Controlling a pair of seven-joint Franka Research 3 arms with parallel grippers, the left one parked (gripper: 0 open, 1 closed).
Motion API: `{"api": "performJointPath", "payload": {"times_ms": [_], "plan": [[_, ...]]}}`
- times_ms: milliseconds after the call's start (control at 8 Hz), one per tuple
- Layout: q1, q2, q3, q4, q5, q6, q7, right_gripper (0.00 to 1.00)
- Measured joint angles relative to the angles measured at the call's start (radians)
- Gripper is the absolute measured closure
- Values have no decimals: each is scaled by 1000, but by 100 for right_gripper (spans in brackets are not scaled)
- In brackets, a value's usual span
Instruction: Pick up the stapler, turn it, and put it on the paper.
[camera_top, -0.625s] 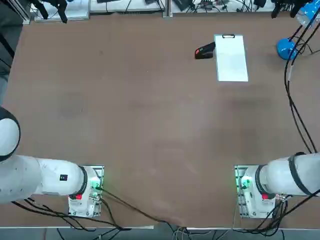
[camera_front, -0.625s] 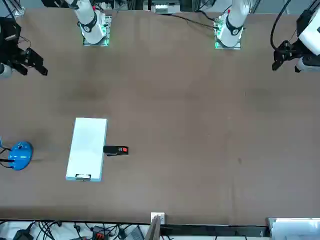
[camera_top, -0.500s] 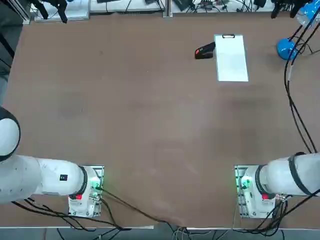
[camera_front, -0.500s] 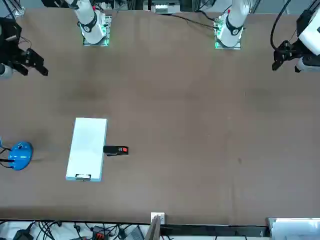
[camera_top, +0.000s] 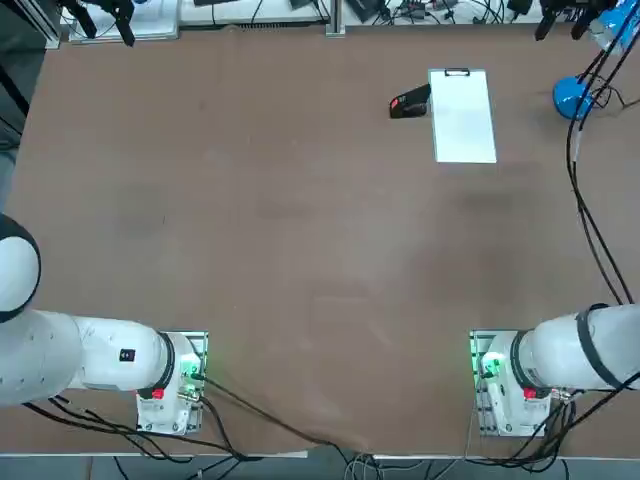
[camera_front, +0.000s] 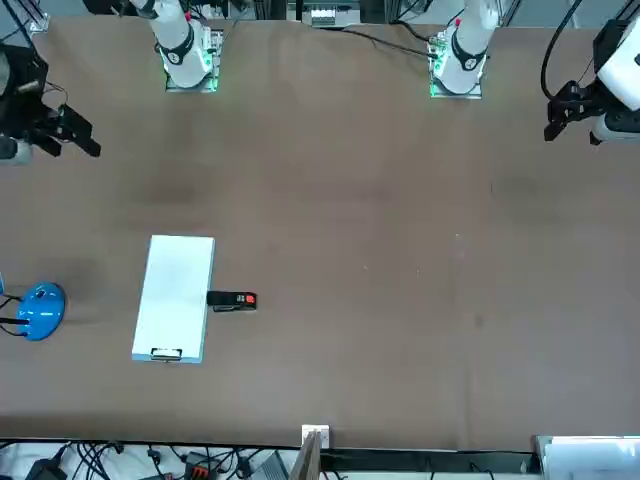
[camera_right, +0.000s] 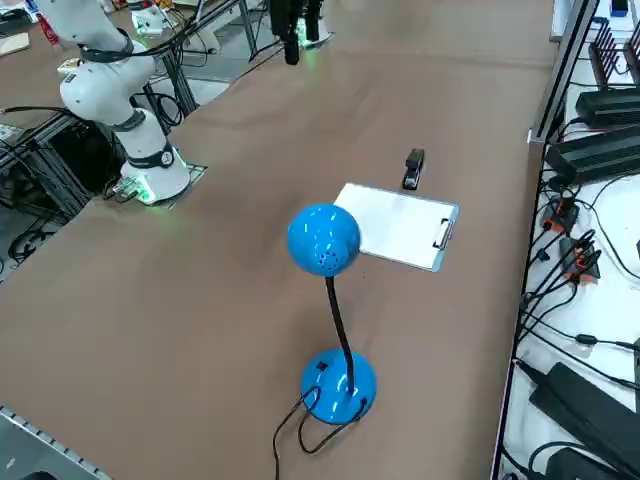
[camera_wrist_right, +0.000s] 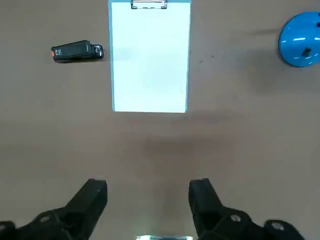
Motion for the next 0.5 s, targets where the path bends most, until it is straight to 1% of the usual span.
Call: {"api": "performJointPath", "payload": {"times_ms": [250,500], "plan": [[3,51,7,6,21,79,228,0],[22,120,10,8,49,150,423,0]]}}
